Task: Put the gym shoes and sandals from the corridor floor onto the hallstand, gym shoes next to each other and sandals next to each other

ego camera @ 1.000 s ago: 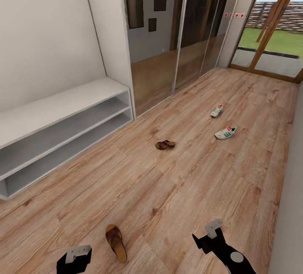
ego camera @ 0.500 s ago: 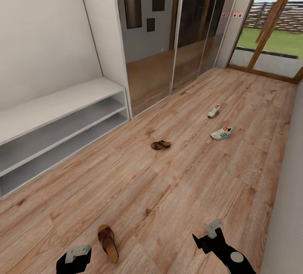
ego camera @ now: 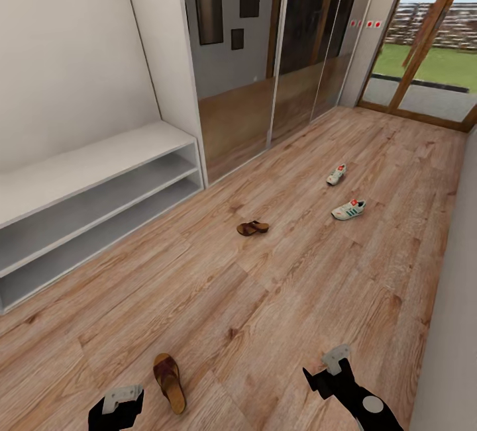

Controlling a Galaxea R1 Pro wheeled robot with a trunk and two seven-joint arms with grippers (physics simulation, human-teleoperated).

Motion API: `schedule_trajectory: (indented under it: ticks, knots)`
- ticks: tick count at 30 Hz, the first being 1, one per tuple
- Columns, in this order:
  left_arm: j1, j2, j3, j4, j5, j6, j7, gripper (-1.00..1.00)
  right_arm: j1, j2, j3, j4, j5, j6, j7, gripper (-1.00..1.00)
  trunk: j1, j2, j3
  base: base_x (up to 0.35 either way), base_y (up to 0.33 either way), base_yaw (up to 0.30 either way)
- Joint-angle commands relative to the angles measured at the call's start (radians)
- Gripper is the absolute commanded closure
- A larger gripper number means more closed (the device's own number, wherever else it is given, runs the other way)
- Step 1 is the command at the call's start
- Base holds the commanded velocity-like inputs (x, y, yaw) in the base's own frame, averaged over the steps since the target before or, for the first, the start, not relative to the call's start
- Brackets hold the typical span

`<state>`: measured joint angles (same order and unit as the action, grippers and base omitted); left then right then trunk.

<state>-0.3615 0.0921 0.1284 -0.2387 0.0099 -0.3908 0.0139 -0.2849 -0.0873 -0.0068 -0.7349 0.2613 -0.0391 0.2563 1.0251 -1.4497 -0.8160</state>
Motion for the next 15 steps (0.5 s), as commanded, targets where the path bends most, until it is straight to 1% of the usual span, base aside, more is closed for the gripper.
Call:
schedule_trajectory:
  ticks: [1, 5, 7, 10, 15]
  knots:
    - [-0.001, 0.000, 0.000, 0.001, 0.001, -0.003, 0.001, -1.00, 0.000, 0.000, -0.002, -0.001, 0.009, -0.004, 0.003, -1.00, 0.000, 0.000, -0.001, 0.000, 0.000, 0.000]
    - [-0.001, 0.000, 0.000, 0.000, 0.001, -0.003, 0.001, -1.00, 0.000, 0.000, -0.002, -0.001, 0.009, -0.004, 0.002, -1.00, 0.000, 0.000, -0.001, 0.000, -0.002, 0.000]
    - [-0.001, -0.001, 0.000, 0.000, 0.001, -0.003, 0.001, -1.00, 0.000, 0.000, -0.002, -0.001, 0.009, -0.004, 0.002, -1.00, 0.000, 0.000, -0.001, 0.009, -0.104, 0.000]
    - [-0.001, -0.001, 0.000, -0.001, 0.001, -0.003, 0.001, -1.00, 0.000, 0.000, -0.002, -0.001, 0.009, -0.004, 0.002, -1.00, 0.000, 0.000, -0.001, 0.039, -0.168, 0.000]
    - [-0.001, -0.001, 0.000, -0.002, 0.001, -0.003, 0.001, -1.00, 0.000, 0.000, -0.002, -0.001, 0.009, -0.004, 0.002, -1.00, 0.000, 0.000, -0.001, 0.066, -0.234, 0.000]
